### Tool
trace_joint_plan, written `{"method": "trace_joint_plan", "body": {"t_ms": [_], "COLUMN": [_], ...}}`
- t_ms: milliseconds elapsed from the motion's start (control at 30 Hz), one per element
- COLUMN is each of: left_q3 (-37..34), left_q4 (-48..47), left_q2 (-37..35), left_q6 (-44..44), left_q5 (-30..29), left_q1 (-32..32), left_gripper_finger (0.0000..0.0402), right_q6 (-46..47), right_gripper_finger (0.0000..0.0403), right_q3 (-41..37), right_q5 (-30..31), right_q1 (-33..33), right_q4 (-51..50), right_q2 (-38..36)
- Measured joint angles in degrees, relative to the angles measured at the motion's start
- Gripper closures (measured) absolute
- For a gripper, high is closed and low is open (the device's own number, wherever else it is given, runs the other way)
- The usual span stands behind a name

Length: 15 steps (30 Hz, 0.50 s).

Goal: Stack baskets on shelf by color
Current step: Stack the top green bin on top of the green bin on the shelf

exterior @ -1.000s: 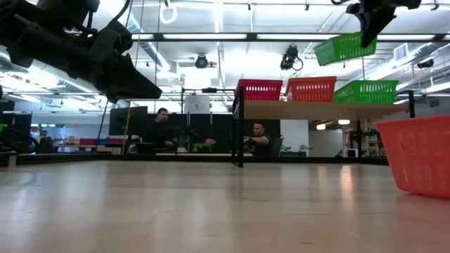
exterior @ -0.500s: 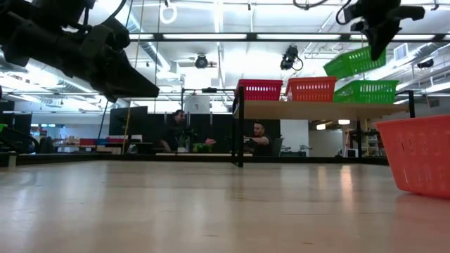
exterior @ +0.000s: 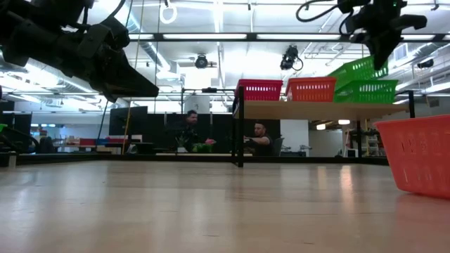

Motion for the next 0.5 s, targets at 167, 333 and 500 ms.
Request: {"method": "trace_joint_plan", "body": {"t_ms": [167,333,500], "left_q3": [0.0,0.0,0.0], "left_q4": [0.0,0.0,0.0], "left_q2": [0.0,0.0,0.0], "left_q6": [0.0,0.0,0.0], "left_q5": [0.0,0.0,0.0], "left_q1": [0.0,0.0,0.0], "left_gripper_finger": [0.0328,0.0331,0.0333], "right_q6": [0.5,1.0,3.2], "right_gripper_finger": [0.0378,0.0368,0.0356], "right_q3": [0.0,0.0,0.0], "right_q5": [-2.3,-2.6,-2.7], "right_q1": [-1.1,-1.7,-1.7], "right_q4": [2.2,2.3,2.5], "right_q2": [0.0,0.0,0.0]}}
